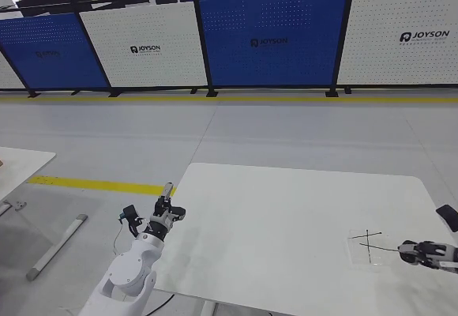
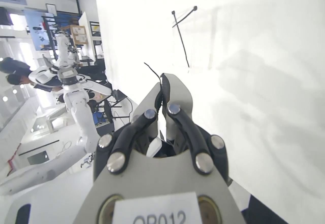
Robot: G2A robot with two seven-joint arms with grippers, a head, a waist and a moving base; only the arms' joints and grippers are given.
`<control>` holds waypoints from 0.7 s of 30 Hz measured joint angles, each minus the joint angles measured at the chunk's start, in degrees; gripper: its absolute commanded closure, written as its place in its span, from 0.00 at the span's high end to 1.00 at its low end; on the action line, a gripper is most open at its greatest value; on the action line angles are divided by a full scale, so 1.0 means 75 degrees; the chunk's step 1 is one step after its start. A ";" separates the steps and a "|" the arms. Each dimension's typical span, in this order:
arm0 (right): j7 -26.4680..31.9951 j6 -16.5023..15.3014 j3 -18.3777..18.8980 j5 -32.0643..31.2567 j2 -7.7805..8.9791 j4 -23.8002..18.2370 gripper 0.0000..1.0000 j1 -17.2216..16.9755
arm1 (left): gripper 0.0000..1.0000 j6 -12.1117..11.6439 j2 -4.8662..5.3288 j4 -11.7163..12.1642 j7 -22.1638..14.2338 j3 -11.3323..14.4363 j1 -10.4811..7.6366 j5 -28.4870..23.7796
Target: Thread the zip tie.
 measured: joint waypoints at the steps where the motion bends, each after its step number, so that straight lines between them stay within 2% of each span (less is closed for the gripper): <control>1: 0.0109 -0.0259 0.0054 0.0030 0.0019 -0.0073 0.00 -0.0079 | 1.00 0.0000 0.0000 0.0000 0.0000 0.0000 0.0000 0.0000; 3: 0.0351 -0.0479 0.0042 -0.0034 0.0037 -0.0195 0.00 -0.0107 | 1.00 0.0000 0.0000 0.0000 0.0000 0.0000 0.0000 0.0000; 16: 0.0249 -0.0490 0.0020 -0.0040 0.0030 -0.0247 0.00 -0.0132 | 1.00 0.0000 0.0000 0.0000 0.0000 0.0000 0.0000 0.0000; 18: 0.0090 -0.0629 0.0015 0.0164 0.0015 -0.0374 0.00 -0.0197 | 1.00 0.0000 0.0000 0.0000 0.0000 0.0000 0.0000 0.0000; 21: 0.0557 -0.1173 0.0043 0.0927 0.0003 -0.0380 0.00 -0.0130 | 1.00 0.0000 0.0000 0.0000 0.0000 0.0000 0.0000 0.0000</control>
